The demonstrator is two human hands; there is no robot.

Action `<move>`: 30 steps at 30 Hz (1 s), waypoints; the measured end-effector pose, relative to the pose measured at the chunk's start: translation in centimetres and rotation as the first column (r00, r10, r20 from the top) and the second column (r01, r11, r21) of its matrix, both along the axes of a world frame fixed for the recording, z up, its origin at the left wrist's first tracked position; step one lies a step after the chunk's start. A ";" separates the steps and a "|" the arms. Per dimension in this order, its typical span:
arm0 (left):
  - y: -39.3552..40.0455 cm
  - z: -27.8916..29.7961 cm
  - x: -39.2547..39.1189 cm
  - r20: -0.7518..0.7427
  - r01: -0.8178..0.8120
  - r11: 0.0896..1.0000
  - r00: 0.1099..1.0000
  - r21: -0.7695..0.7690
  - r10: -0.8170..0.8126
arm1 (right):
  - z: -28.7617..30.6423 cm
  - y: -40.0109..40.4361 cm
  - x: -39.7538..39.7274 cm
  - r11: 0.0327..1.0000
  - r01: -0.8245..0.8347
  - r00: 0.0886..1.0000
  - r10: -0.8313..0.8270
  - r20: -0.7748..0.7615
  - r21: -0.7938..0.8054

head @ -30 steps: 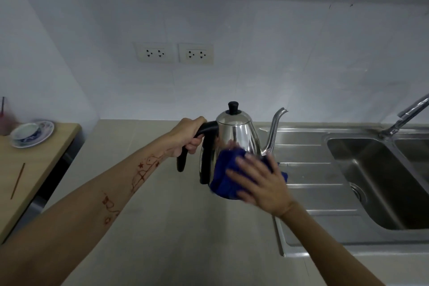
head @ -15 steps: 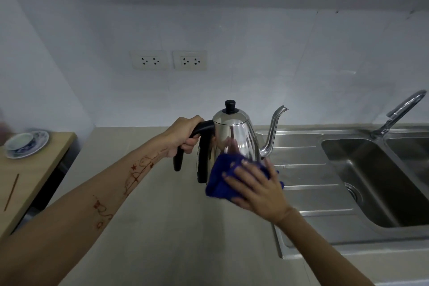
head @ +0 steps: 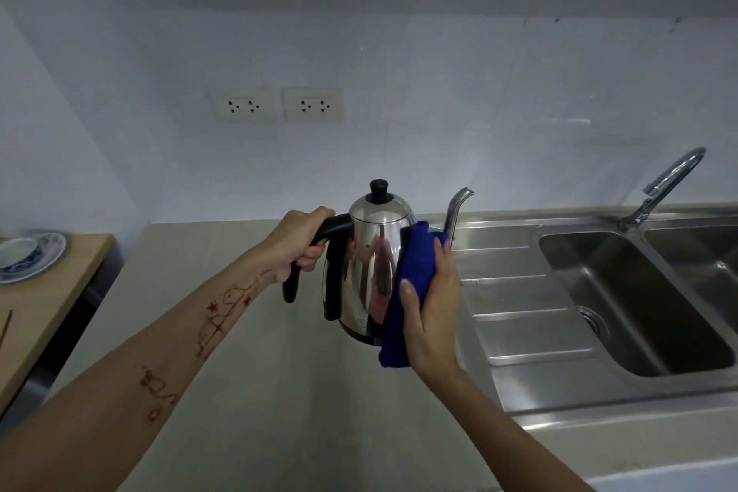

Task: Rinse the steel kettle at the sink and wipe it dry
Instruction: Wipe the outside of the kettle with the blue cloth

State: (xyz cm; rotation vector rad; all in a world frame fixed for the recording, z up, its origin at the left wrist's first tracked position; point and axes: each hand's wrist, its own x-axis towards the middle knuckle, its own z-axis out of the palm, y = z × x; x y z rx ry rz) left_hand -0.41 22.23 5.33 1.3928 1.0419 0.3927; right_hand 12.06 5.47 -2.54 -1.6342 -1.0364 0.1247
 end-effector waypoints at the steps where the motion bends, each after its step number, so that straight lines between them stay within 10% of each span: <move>1: 0.0 -0.1 0.0 0.000 -0.003 1.000 1.000 -0.017 0.003 | 0.3 0.3 0.0 1.000 0.016 0.998 -0.015 0.064 -0.021; 6: -0.1 -0.3 0.1 0.023 -0.035 0.998 0.999 -0.047 0.036 | 4.4 3.6 1.6 0.997 0.011 0.942 0.016 0.336 -0.078; 18: -0.5 -1.1 -0.4 0.067 -0.093 0.995 0.993 -0.047 0.096 | -0.2 2.9 -1.0 0.991 0.116 0.928 -0.087 0.364 -0.060; 30: -0.7 -2.7 -1.6 0.123 -0.159 0.980 0.977 -0.119 0.173 | -2.7 1.8 1.6 0.997 0.051 0.976 -0.062 -0.208 -0.059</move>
